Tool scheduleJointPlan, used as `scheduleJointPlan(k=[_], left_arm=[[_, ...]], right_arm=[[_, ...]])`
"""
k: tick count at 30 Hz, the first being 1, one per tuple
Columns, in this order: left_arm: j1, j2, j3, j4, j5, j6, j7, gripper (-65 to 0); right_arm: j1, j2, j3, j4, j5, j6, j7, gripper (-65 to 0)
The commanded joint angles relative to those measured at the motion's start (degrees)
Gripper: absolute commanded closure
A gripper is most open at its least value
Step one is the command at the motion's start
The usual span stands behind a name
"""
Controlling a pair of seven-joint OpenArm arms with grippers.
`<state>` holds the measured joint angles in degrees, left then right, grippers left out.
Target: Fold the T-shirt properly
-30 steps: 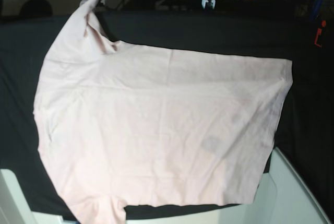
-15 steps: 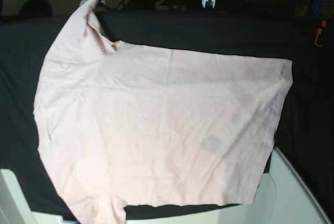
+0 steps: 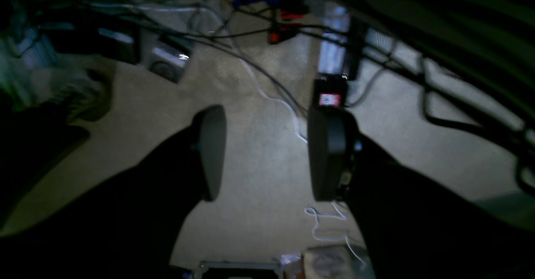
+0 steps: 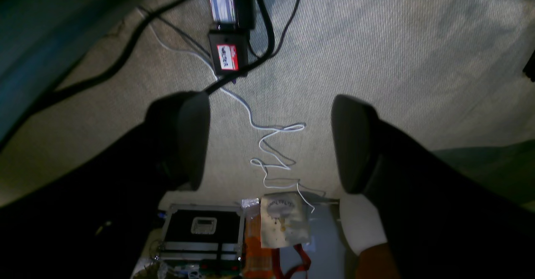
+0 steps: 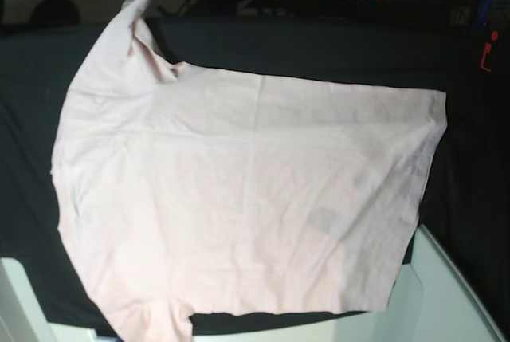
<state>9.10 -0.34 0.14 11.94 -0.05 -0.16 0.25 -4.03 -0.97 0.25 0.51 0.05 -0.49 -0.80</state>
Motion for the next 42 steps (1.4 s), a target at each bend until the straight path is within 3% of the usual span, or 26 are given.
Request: scheduleJointPlan(k=[1, 7, 11, 14, 20, 28, 31, 36, 42], left_arm=[[1.4, -0.41, 0.43, 1.02, 0.19, 0.3, -0.21, -30.9], [6.68, -3.92, 0.61, 6.3, 0.19, 0.3, -0.21, -30.9], [11.42, -5.42, 0.61, 13.15, -0.17, 0.3, -0.3, -30.7], [15.82, -5.86, 0.17, 20.45, -0.25, 0.3, -0.56, -26.2], [24.52, -6.21, -0.01, 31.18, -0.25, 0.3, -10.32, -11.9], [30.5, -7.71, -0.19, 34.87, -0.34, 0.56, -25.97, -9.4], [31.73, -8.14, -1.07, 36.63, -0.34, 0.56, -31.5, -0.2], [33.75, -8.23, -5.72, 43.48, -0.34, 0.56, -35.64, 0.0], [36.13, -8.23, -10.12, 55.53, -0.34, 0.56, -36.43, 0.0]], right_arm=[[-1.2, 0.14, 0.14, -0.03, 0.08, 0.18, -0.3, -42.1], [-5.33, 0.23, 0.14, 1.11, 0.08, 0.18, -0.04, -42.1], [-11.22, 0.23, 0.14, 8.76, 0.17, 0.18, -0.3, -42.1], [-16.41, 0.23, 0.23, 16.32, 0.17, 0.18, -0.39, -42.1], [-27.31, 0.23, 0.32, 33.29, 0.17, -0.08, -0.48, -42.1], [-41.99, -1.44, 9.46, 60.63, 0.17, -0.08, -0.48, -42.1], [-46.03, -1.88, 11.75, 70.83, 0.17, -0.08, -0.56, -42.1], [-50.69, -1.88, 12.19, 85.86, 0.17, -0.08, -2.94, -42.1], [-49.29, -1.88, 12.19, 95.97, 0.17, 0.1, -7.25, -42.1]])
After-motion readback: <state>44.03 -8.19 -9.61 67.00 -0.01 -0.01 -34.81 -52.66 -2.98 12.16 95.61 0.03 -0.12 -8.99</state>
